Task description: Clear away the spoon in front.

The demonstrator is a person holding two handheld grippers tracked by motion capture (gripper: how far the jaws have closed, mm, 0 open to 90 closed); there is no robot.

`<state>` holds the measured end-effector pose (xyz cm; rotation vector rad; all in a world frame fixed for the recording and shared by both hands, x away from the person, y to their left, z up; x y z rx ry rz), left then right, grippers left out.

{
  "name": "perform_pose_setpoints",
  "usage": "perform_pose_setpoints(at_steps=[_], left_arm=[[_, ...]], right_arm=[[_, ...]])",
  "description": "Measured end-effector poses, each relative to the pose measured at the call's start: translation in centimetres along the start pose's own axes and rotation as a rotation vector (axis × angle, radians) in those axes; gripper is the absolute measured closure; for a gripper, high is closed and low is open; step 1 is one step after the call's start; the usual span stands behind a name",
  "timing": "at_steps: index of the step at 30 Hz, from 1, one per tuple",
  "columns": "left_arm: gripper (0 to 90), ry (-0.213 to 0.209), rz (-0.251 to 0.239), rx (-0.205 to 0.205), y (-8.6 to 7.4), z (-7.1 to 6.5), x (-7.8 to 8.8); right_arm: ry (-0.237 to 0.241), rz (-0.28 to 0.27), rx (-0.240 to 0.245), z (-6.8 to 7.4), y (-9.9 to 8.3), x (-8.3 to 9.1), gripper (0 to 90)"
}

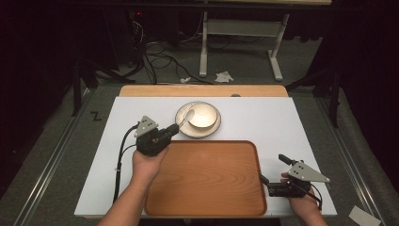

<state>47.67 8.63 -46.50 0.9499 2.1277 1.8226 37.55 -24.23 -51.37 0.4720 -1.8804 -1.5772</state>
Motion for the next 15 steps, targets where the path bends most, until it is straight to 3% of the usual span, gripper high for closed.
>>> perform_pose_setpoints(at_steps=[7,15], left_arm=[[85.8,-0.006,-0.048,-0.024,0.8,0.2,3.3],[85.8,-0.034,-0.083,-0.044,0.5,-0.1,6.3]], right_arm=[[-0.005,0.008,0.003,0.0,-0.1,0.0,0.9],[-0.015,0.009,0.004,-0.1,-0.1,0.1,0.8]])
Point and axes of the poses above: each handheld gripper's, and its own axes: x roughly backward along the jaws, y roughly out of its top, z roughly to its left, the point moved 7 cm from there along -x, roughly forward along the jaws, and after that the axes turned 8 degrees about -z, right-handed, at the moved point
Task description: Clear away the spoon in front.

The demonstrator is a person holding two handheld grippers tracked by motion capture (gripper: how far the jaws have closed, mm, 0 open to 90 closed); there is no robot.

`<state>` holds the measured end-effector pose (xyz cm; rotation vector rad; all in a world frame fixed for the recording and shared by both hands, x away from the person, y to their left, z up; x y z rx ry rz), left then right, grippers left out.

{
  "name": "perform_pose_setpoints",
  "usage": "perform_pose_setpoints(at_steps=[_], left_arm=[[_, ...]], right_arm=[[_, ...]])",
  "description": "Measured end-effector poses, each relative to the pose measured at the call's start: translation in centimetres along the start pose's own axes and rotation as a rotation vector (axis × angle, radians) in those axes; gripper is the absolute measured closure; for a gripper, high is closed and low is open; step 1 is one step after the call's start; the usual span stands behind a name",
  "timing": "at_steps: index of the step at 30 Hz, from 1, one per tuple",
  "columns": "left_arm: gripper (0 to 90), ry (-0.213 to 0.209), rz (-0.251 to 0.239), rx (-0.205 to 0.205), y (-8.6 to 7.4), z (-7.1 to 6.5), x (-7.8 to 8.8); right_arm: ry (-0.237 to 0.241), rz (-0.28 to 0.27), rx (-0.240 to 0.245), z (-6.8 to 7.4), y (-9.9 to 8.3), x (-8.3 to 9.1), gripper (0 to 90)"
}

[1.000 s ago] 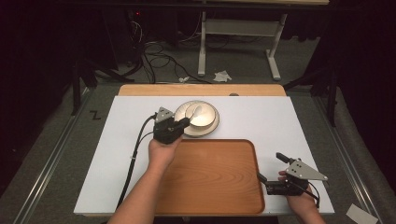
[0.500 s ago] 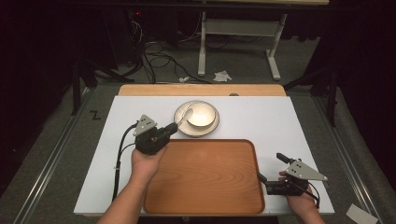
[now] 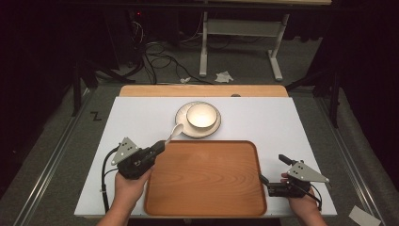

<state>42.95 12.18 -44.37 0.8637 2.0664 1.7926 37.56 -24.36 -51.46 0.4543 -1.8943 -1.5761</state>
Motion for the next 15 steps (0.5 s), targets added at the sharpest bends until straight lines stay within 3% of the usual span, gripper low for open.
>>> perform_pose_setpoints(at_steps=[6,15], left_arm=[[85.8,-0.013,-0.026,-0.022,-0.9,-0.4,3.1],[85.8,-0.020,-0.042,-0.019,-2.9,-0.1,6.6]], right_arm=[[-0.005,0.003,-0.005,0.0,0.0,0.0,0.8],[-0.011,0.009,-0.003,0.0,-0.1,0.0,0.7]])
Point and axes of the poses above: each handheld gripper's, and its own axes: x roughly backward along the jaws, y roughly out of its top, z roughly to its left, the point moved 7 cm from there along -x, roughly forward along the jaws, and after that the axes turned 8 degrees about -z, right-handed, at the moved point
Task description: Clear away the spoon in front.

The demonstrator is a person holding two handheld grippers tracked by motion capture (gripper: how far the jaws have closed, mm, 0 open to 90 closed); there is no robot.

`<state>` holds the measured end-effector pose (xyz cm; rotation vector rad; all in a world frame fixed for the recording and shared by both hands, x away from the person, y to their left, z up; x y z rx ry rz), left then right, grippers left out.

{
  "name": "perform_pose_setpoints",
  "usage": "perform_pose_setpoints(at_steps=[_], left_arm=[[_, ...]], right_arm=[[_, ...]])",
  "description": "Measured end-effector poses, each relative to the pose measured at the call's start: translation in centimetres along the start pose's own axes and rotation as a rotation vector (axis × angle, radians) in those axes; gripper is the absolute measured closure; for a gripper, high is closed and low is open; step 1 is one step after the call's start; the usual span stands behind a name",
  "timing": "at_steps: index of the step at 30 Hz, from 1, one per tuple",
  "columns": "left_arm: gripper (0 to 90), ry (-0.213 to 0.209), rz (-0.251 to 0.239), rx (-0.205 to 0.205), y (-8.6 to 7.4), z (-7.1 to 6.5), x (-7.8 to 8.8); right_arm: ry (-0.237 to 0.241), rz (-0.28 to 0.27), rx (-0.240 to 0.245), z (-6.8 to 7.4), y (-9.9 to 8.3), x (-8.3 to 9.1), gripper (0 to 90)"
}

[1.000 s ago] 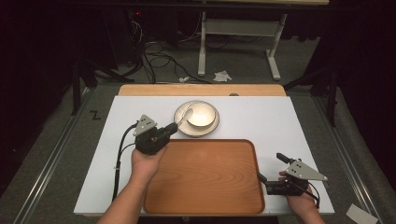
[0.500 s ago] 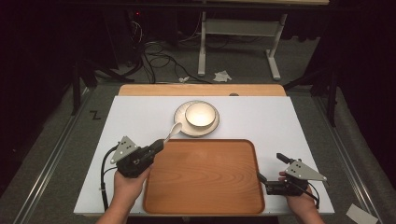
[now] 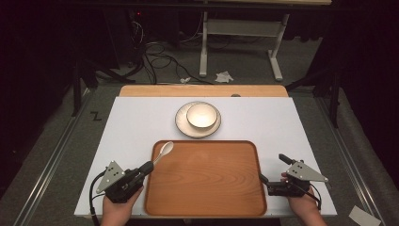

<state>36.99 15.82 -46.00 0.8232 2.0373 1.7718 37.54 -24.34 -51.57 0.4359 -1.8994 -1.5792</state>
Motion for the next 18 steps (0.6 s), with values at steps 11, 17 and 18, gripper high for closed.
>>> perform_pose_setpoints(at_steps=[11,17,18], left_arm=[[85.7,0.010,-0.014,-0.018,-3.6,-0.2,4.6],[85.7,-0.002,0.021,-0.019,-4.8,-0.6,3.7],[85.7,-0.010,0.037,-0.034,-5.1,-0.9,3.4]], right_arm=[[-0.014,0.002,0.003,-0.3,-0.1,-0.2,0.7],[-0.015,0.007,0.007,-0.2,-0.1,-0.2,0.7],[-0.016,0.007,0.009,-0.2,-0.1,-0.2,0.7]])
Point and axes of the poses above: each handheld gripper's, and its own axes: x roughly backward along the jaws, y roughly out of its top, z roughly to its left, the point moved 7 cm from there along -x, roughly forward along the jaws, and after that the axes turned 8 degrees about -z, right-handed, at the moved point
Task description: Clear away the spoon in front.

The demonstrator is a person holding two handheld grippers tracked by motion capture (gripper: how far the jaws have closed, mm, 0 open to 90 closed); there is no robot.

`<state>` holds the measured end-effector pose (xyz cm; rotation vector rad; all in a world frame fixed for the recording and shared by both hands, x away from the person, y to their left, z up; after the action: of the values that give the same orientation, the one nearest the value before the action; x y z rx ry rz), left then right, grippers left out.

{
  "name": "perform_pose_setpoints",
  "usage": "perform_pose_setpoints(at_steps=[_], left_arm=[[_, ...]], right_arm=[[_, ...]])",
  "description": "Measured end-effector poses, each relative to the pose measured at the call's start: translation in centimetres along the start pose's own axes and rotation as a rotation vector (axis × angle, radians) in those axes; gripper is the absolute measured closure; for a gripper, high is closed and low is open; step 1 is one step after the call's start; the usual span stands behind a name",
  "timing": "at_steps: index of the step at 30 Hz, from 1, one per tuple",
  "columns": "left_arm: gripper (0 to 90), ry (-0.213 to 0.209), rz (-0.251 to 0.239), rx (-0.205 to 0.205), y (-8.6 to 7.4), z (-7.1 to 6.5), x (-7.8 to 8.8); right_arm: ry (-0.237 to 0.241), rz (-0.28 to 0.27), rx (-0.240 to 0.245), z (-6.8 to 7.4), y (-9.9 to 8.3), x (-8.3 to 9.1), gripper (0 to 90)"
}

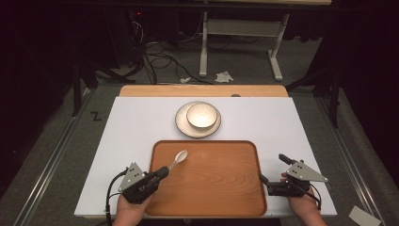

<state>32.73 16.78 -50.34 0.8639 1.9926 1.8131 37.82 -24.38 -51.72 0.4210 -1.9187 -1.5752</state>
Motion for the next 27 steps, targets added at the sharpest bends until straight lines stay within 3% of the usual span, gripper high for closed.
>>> perform_pose_setpoints(at_steps=[7,16,24,27], left_arm=[[85.7,-0.060,0.022,-0.019,-0.9,-1.6,-1.5],[85.3,-0.060,0.042,0.001,-1.3,-1.4,-1.8],[84.3,-0.082,0.054,-0.003,-1.7,-2.3,-2.6],[70.6,-0.088,0.065,0.001,-2.0,-2.3,-2.8]], right_arm=[[0.001,0.002,0.001,-0.1,0.0,0.0,0.7],[0.006,0.000,0.006,0.1,0.0,-0.1,0.7],[0.011,0.006,0.021,0.3,0.0,-0.2,0.7],[0.011,0.002,0.020,0.3,0.0,-0.2,0.8]])
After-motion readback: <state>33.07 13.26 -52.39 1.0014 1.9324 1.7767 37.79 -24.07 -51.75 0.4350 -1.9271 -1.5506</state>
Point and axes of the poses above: each handheld gripper's, and its own axes: x roughly backward along the jaws, y roughly out of its top, z roughly to its left, the point moved 7 cm from there along -x, roughly forward along the jaws, and after that the axes turned 8 degrees about -z, right-handed, at the moved point
